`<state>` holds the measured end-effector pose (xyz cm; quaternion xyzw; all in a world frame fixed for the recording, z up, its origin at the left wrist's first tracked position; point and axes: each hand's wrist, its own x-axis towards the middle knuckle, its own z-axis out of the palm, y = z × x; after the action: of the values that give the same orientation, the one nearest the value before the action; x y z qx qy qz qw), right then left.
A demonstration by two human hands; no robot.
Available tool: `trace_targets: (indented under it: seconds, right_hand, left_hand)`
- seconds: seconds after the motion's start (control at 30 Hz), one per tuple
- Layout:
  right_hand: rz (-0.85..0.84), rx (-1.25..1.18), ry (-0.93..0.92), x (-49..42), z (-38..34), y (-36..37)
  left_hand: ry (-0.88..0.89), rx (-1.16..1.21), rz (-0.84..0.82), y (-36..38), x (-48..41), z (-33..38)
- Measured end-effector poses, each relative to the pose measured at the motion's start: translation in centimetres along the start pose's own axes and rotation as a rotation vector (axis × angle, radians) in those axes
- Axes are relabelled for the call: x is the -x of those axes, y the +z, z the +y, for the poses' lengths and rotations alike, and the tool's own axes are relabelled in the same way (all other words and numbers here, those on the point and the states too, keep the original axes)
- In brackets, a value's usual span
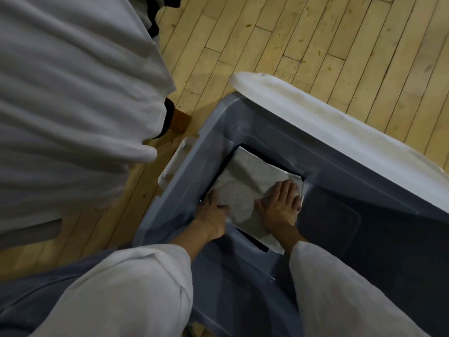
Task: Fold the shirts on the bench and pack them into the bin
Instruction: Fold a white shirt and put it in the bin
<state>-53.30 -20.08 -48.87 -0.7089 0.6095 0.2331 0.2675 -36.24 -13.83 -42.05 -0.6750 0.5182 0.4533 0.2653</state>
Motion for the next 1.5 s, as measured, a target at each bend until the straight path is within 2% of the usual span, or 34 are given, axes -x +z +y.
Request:
trace_targets:
  seconds: [0.17, 0.23, 0.4, 0.53, 0.6, 0.67, 0.77, 0.83, 0.93, 1.0, 1.07, 1.13, 1.23, 1.3, 1.37, 1.43, 1.5]
  right_hand:
    - [-0.169, 0.033, 0.115, -0.8, -2.9, -2.9]
    - [-0.166, -0.096, 0.123, 0.0, -4.3, -4.3]
    - [-0.013, -0.594, 0.009, 5.3, -8.1, -9.7]
    - [0.165, -0.912, -0.021, 10.9, -12.2, -15.2]
    - [0.231, -1.065, -0.084, 14.3, -15.3, -18.2]
    - [0.276, -1.118, -0.210, 17.9, -18.9, -21.0]
    - [0.249, -1.096, -0.491, 23.2, -24.6, -24.6]
    - [0.199, -0.996, -0.660, 26.1, -28.0, -26.3]
    - [0.149, -0.897, -0.825, 28.8, -32.7, -27.8]
    - [0.087, -0.773, -0.916, 30.3, -35.5, -28.1]
    - [0.022, -0.534, -1.020, 31.0, -37.2, -27.7]
    - [0.016, -0.282, -1.074, 31.1, -38.1, -26.9]
    - [0.009, -0.172, -1.061, 30.8, -38.1, -26.3]
    - [-0.008, -0.180, -1.063, 30.8, -38.1, -26.2]
    - [-0.014, -0.184, -1.060, 30.6, -38.1, -25.9]
    - [0.001, -0.175, -1.052, 30.5, -38.3, -25.7]
    - [0.061, -0.170, -1.052, 30.4, -38.6, -26.1]
  left_hand:
    - [-0.009, 0.154, 0.017, -1.4, -0.4, 0.1]
    - [-0.007, 0.264, 0.054, -2.6, 0.5, 0.8]
    - [0.019, 0.511, 0.202, -7.5, 5.2, 2.2]
    - [0.116, 0.577, 0.415, -12.9, 11.8, 1.8]
    - [0.132, 0.649, 0.594, -15.1, 16.5, 0.4]
    - [0.113, 0.736, 0.788, -16.5, 21.5, -1.9]
    - [0.057, 0.864, 0.991, -17.4, 28.9, -7.0]
    - [0.013, 0.959, 1.074, -17.4, 33.0, -10.7]
    - [-0.106, 1.057, 1.203, -16.9, 36.9, -16.1]
    - [-0.241, 1.071, 1.328, -16.4, 38.8, -19.8]
    - [-0.348, 1.077, 1.409, -15.5, 39.9, -22.4]
    - [-0.421, 1.096, 1.336, -14.5, 39.9, -24.6]
    - [-0.534, 1.018, 1.059, -13.0, 39.0, -26.3]
    - [-0.563, 0.943, 1.056, -12.8, 39.1, -26.4]
    - [-0.540, 0.953, 1.129, -12.8, 39.0, -26.4]
    - [-0.444, 1.113, 1.195, -13.2, 39.6, -25.8]
    - [-0.247, 1.616, 1.188, -13.8, 40.5, -25.1]
